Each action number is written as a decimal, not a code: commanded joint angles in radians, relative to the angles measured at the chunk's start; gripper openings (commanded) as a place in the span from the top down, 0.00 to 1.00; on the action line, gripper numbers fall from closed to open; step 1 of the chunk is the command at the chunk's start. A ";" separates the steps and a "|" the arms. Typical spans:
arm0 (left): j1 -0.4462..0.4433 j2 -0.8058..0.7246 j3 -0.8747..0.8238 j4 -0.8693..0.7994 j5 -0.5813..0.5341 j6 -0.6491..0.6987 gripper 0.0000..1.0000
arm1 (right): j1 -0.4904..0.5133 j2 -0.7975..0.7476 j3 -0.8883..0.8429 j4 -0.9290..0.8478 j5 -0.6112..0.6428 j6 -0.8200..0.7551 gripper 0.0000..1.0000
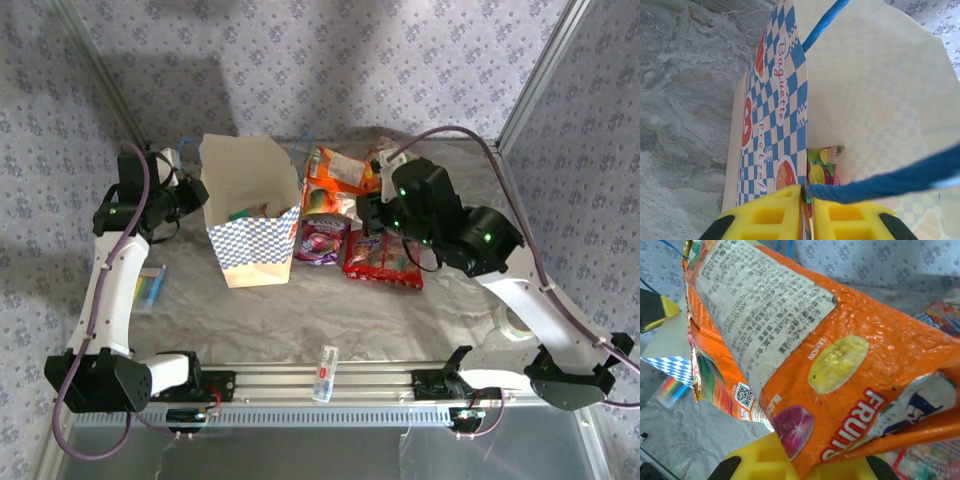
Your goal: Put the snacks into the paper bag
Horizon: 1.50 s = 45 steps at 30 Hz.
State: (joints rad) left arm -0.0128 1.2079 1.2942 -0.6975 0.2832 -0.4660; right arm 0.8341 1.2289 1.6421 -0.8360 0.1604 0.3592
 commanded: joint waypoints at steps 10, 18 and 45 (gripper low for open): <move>0.017 -0.027 -0.031 0.013 0.008 -0.005 0.88 | 0.048 0.201 0.257 0.111 -0.078 -0.176 1.00; 0.024 -0.038 -0.045 0.012 0.013 0.003 0.88 | 0.063 0.341 0.404 0.079 -0.100 -0.235 1.00; 0.036 -0.044 -0.058 0.013 0.017 0.013 0.88 | 0.066 0.619 0.614 -0.010 -0.105 -0.290 1.00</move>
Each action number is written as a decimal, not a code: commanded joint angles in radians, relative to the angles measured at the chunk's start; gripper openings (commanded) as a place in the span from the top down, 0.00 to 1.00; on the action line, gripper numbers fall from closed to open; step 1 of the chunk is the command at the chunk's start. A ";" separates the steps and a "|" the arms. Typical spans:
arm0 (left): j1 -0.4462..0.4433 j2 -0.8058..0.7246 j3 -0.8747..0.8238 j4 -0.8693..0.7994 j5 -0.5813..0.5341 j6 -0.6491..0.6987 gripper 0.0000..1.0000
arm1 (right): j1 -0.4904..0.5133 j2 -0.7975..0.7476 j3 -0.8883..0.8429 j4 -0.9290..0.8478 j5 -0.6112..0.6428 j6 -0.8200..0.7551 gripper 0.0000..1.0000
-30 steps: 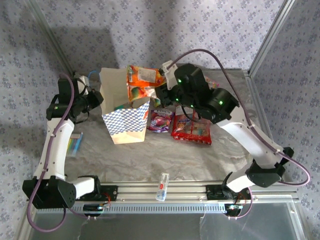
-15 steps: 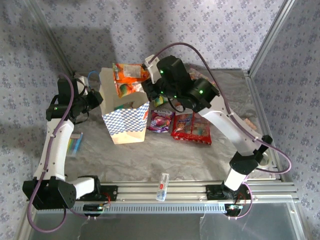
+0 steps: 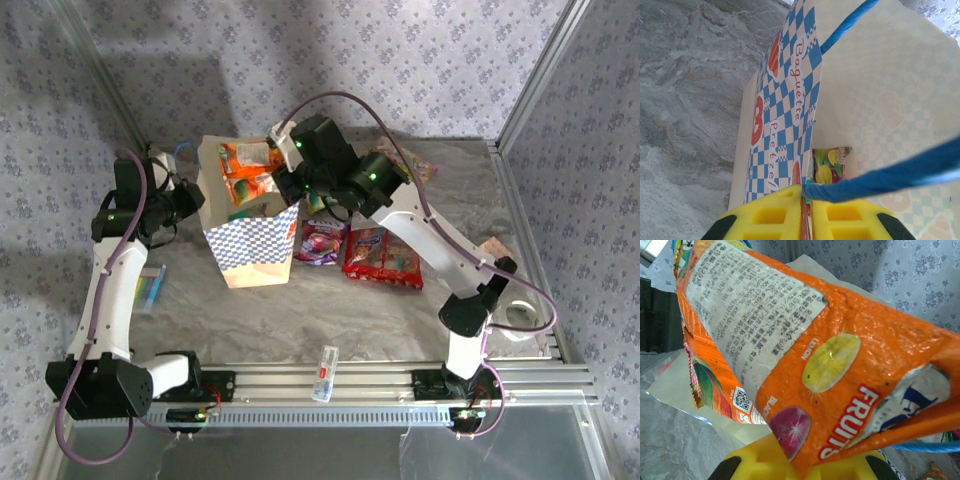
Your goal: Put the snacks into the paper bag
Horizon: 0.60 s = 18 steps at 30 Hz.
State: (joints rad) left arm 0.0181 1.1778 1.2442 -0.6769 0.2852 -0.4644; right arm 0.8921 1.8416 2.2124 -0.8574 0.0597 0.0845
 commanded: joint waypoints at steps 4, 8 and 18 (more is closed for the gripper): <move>0.006 -0.015 -0.010 -0.009 0.015 0.012 0.88 | 0.010 0.013 0.046 0.009 -0.008 -0.011 1.00; 0.006 -0.020 -0.012 -0.010 0.016 0.011 0.87 | 0.011 0.022 0.046 0.010 -0.015 -0.007 1.00; 0.008 -0.050 -0.023 -0.019 0.006 0.016 0.87 | 0.017 0.094 0.122 -0.002 -0.064 0.020 1.00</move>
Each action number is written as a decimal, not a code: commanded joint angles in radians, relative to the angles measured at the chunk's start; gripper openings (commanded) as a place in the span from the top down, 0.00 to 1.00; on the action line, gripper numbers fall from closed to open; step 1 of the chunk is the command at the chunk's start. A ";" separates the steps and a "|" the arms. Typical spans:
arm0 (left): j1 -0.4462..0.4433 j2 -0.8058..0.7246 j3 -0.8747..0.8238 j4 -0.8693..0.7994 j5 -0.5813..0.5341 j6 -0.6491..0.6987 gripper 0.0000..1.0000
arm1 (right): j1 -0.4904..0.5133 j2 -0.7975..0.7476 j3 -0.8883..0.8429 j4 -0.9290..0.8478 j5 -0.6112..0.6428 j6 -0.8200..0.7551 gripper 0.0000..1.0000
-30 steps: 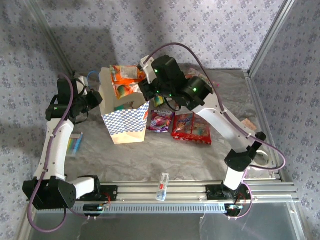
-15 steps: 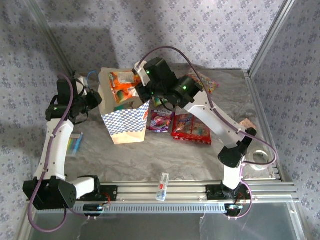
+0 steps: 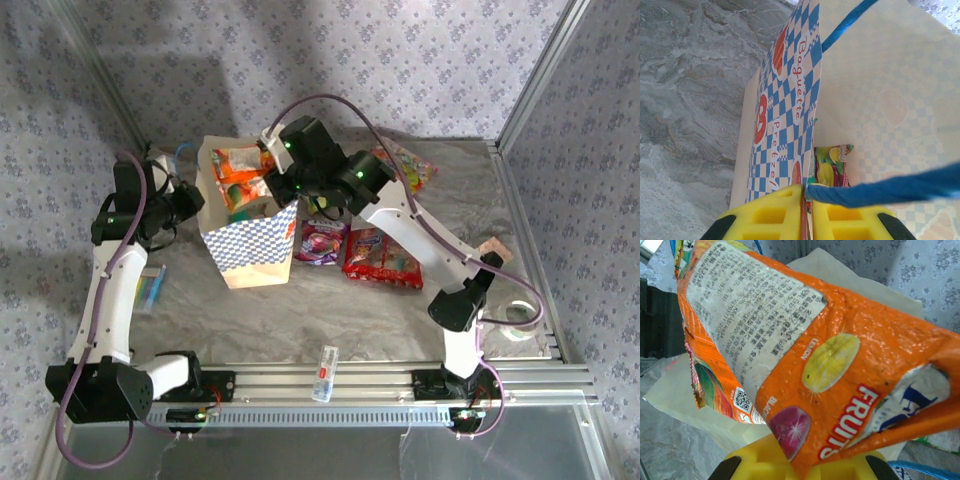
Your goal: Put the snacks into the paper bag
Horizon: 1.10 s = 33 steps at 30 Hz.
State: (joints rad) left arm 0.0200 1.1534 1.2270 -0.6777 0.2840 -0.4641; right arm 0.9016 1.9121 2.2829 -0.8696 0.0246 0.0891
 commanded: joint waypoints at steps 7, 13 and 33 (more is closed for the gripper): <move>0.011 -0.035 -0.007 -0.025 0.009 0.021 0.87 | 0.007 0.090 0.117 -0.021 -0.058 0.048 1.00; 0.013 -0.038 -0.012 -0.020 0.010 0.021 0.87 | 0.009 0.129 0.163 -0.046 -0.089 0.069 1.00; 0.016 -0.036 0.007 -0.028 0.018 0.021 0.86 | 0.008 0.139 0.164 -0.133 -0.065 0.128 0.52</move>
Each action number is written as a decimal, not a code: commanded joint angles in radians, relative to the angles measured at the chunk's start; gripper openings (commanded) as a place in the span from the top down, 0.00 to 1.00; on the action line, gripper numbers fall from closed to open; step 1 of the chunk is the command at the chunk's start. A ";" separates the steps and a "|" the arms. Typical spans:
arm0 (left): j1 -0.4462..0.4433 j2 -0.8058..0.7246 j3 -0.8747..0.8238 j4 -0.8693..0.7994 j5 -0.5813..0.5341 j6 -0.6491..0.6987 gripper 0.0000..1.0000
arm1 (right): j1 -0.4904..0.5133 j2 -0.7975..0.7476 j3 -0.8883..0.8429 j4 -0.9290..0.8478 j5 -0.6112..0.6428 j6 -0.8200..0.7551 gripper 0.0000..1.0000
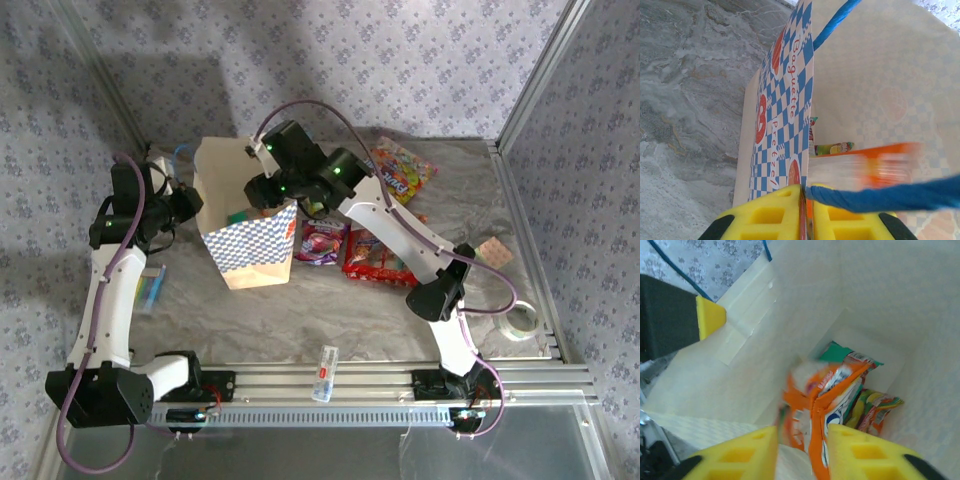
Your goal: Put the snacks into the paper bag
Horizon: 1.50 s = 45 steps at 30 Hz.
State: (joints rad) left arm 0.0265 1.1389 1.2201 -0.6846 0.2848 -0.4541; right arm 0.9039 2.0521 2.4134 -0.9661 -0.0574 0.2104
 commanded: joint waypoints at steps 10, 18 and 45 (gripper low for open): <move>0.010 -0.025 0.011 -0.023 0.026 0.000 0.86 | 0.013 -0.073 -0.020 -0.014 0.055 -0.005 0.48; 0.009 -0.029 0.006 -0.024 0.027 -0.001 0.86 | 0.024 -0.101 -0.045 -0.007 0.066 -0.015 0.49; 0.010 -0.038 -0.004 -0.031 0.033 -0.010 0.86 | 0.066 -0.321 -0.272 0.104 0.203 -0.048 0.48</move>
State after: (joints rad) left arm 0.0273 1.1290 1.2198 -0.6956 0.2996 -0.4576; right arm 0.9630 1.7725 2.1677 -0.8803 0.1104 0.1715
